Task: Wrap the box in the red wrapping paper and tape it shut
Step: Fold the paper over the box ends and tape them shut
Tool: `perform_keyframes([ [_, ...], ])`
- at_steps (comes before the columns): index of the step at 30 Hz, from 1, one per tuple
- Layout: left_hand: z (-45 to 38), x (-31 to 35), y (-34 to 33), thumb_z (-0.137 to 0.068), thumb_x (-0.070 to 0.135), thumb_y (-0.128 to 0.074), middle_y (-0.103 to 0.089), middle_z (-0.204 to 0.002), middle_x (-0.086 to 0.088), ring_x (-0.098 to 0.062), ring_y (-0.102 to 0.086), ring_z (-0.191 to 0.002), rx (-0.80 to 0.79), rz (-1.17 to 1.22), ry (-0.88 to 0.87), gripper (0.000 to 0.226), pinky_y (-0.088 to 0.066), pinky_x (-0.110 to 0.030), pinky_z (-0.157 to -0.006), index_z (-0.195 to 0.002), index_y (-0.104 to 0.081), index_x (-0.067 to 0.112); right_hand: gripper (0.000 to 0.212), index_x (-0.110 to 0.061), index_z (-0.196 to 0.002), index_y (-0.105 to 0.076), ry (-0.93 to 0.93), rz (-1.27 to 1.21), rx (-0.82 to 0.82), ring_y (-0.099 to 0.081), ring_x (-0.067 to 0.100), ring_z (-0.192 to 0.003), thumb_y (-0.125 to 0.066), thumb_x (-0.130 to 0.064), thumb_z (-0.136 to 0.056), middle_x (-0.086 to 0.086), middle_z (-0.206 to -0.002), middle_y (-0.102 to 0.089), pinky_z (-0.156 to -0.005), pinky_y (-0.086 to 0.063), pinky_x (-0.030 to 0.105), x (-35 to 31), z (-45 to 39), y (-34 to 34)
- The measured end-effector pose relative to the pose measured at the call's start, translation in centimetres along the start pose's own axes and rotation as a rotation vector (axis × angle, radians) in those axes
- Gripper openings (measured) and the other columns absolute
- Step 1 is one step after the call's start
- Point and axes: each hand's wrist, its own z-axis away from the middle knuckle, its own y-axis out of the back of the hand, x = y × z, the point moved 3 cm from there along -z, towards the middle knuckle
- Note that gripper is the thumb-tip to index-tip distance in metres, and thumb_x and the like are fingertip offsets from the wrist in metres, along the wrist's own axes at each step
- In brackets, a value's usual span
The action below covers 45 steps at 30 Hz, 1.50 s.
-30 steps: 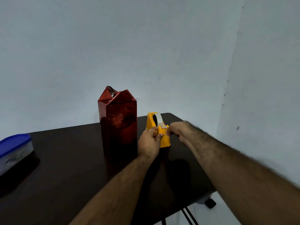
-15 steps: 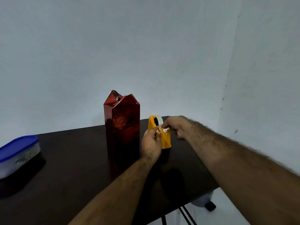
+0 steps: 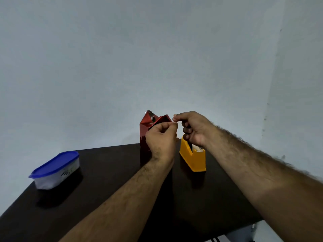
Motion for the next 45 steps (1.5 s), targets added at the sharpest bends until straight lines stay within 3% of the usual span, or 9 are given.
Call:
perform_keyframes([
  [7, -1.1, 3.9, 3.0, -0.089, 0.018, -0.082, -0.072, -0.071, -0.005, -0.016, -0.064, -0.065, -0.124, -0.076, 0.055, 0.014, -0.059, -0.033, -0.063, -0.078, -0.081, 0.011, 0.027, -0.006, -0.086, -0.083, 0.358, 0.234, -0.008, -0.047, 0.013, -0.062, -0.089, -0.029, -0.073, -0.004, -0.067, -0.061, -0.057, -0.036, 0.026, -2.9, 0.0, -1.3],
  [12, -3.3, 5.2, 6.0, -0.088, 0.013, -0.08, -0.068, -0.07, -0.01, -0.021, -0.06, -0.064, -0.098, -0.024, 0.072, 0.014, -0.052, -0.031, -0.056, -0.08, -0.077, 0.002, 0.008, -0.024, -0.089, -0.083, 0.672, 0.188, 0.096, -0.071, -0.004, -0.088, -0.082, -0.031, -0.089, -0.01, -0.089, -0.079, -0.084, -0.055, 0.023, -2.8, -1.6, -2.0],
  [16, -4.4, 4.4, 8.0, -0.094, 0.014, -0.077, -0.07, -0.077, 0.006, -0.006, -0.066, -0.068, -0.035, 0.041, -0.006, 0.01, -0.055, -0.026, -0.063, -0.097, -0.072, 0.007, 0.038, -0.034, -0.114, -0.079, 0.632, 0.452, -0.123, -0.062, 0.009, -0.12, -0.086, -0.016, -0.081, -0.01, -0.123, -0.071, -0.101, -0.054, 0.036, -2.2, -3.9, -1.0],
  [19, -4.7, 2.5, 8.4, -0.083, 0.026, -0.09, -0.062, -0.127, 0.007, -0.005, -0.063, -0.111, -0.098, -0.092, -0.077, 0.06, -0.056, -0.026, -0.086, -0.134, -0.06, 0.034, 0.036, -0.038, -0.104, -0.081, 0.568, 0.641, -0.263, -0.05, 0.002, -0.131, -0.094, -0.025, -0.073, -0.017, -0.135, -0.062, -0.101, -0.038, 0.027, -2.0, -4.8, -1.0],
  [22, -5.8, 0.6, 8.2, -0.066, 0.033, -0.1, -0.039, -0.155, 0.004, -0.017, -0.051, -0.135, -0.224, -0.202, -0.081, 0.106, -0.049, -0.043, -0.109, -0.144, -0.033, 0.058, 0.015, -0.022, -0.089, -0.084, 0.567, 0.654, -0.287, -0.052, -0.002, -0.128, -0.092, -0.022, -0.077, -0.017, -0.133, -0.064, -0.095, -0.036, 0.022, -2.6, -5.9, -2.2],
  [28, -7.9, -0.7, 7.8, -0.067, 0.005, -0.099, -0.021, -0.168, 0.001, -0.007, -0.071, -0.102, -0.336, -0.173, -0.064, 0.125, -0.063, -0.029, -0.077, -0.146, -0.019, 0.06, 0.009, -0.007, -0.078, -0.08, 0.509, 0.479, -0.313, -0.067, 0.005, -0.115, -0.085, -0.012, -0.083, -0.009, -0.124, -0.072, -0.089, -0.053, 0.026, -2.1, -7.3, -3.7],
  [34, -8.3, -1.6, 7.7, -0.066, 0.0, -0.098, -0.012, -0.172, 0.01, -0.01, -0.068, -0.114, -0.399, -0.1, -0.036, 0.127, -0.064, -0.037, -0.084, -0.145, -0.022, 0.065, 0.01, -0.01, -0.073, -0.081, 0.543, 0.494, -0.261, -0.068, -0.002, -0.106, -0.088, -0.012, -0.08, -0.012, -0.119, -0.073, -0.078, -0.056, 0.023, -1.5, -8.5, -4.1],
  [40, -8.9, -1.7, 7.6, -0.065, -0.002, -0.098, -0.01, -0.172, 0.015, -0.022, -0.064, -0.125, -0.451, -0.074, -0.022, 0.129, -0.063, -0.052, -0.093, -0.143, -0.024, 0.068, 0.009, -0.01, -0.074, -0.083, 0.494, 0.507, -0.229, -0.068, 0.007, -0.11, -0.091, -0.011, -0.073, -0.01, -0.117, -0.073, -0.09, -0.059, 0.034, -0.1, -9.2, -4.1],
  [45, -9.1, -1.7, 7.5, -0.065, -0.005, -0.097, -0.01, -0.171, 0.015, -0.028, -0.064, -0.128, -0.478, -0.057, -0.006, 0.128, -0.063, -0.054, -0.09, -0.143, -0.026, 0.068, 0.013, -0.009, -0.075, -0.082, 0.361, 0.488, -0.189, -0.065, 0.009, -0.108, -0.093, -0.01, -0.068, -0.008, -0.119, -0.068, -0.086, -0.057, 0.032, 0.0, -9.0, -4.3],
])
